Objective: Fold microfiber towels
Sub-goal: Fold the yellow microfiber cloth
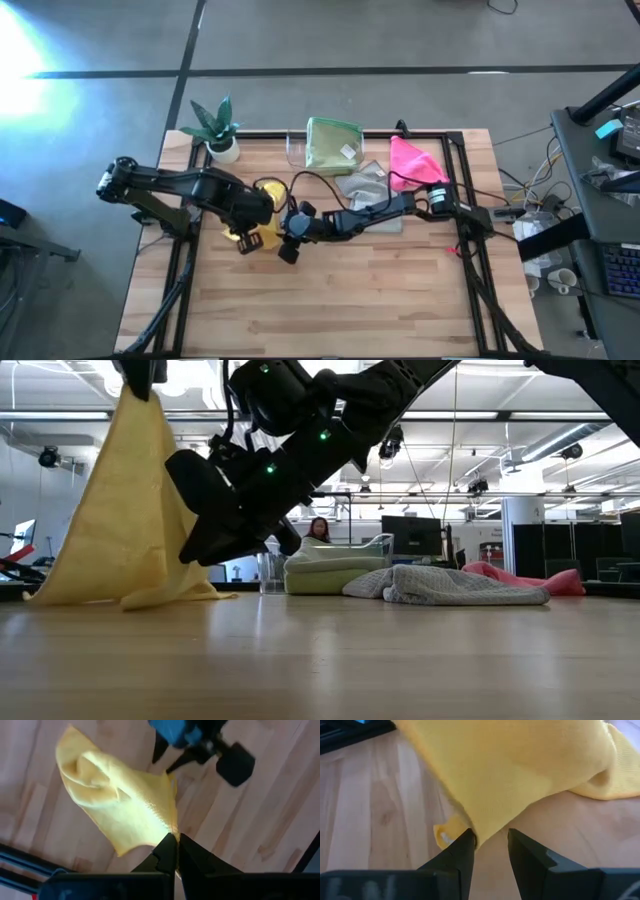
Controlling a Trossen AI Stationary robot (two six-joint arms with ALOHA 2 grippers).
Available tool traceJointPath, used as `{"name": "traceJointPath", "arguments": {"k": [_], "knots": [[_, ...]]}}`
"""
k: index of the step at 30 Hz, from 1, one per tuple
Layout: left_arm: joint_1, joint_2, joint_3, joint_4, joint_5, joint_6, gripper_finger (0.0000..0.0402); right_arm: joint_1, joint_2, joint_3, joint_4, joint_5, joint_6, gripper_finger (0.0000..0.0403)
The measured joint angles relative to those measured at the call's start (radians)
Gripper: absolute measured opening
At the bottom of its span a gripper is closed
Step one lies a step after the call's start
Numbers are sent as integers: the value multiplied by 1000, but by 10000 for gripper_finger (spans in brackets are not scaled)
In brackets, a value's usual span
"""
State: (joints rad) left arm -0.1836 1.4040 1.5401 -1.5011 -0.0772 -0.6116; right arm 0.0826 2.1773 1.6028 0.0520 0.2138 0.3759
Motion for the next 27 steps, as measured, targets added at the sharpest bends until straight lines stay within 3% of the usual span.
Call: {"name": "traceJointPath", "arguments": {"k": [7, 18, 27], "knots": [[2, 0, 38, 1, -33, 19, 0, 18, 0, 0, 20, -39, 2, 109], [21, -12, 41, -3, -36, 47, 0, 24, 5, -1, 5, -8, 70, 109], [34, -51, 125, -9, -60, 50, 0, 27, 5, -1, 1, -4, 72, 109]]}}
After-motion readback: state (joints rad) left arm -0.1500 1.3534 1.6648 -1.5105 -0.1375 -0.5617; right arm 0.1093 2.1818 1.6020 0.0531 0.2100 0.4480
